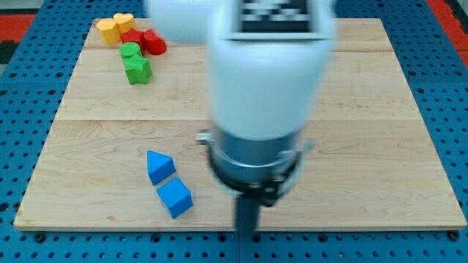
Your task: Push the blue blocks close to red blocks
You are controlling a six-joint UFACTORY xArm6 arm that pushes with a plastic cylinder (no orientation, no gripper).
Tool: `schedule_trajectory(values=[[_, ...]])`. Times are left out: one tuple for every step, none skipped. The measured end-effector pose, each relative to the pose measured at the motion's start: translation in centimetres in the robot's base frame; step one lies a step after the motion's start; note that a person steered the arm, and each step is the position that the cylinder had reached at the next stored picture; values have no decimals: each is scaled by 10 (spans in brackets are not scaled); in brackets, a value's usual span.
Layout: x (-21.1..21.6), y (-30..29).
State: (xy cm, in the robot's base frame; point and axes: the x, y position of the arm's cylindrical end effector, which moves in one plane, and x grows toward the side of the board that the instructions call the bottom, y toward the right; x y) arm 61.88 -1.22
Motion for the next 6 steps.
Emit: schedule_trajectory(values=[[-7,-58],[-27,-104],[-51,-113],[-71,-113],[-91,-113],[-104,-113]])
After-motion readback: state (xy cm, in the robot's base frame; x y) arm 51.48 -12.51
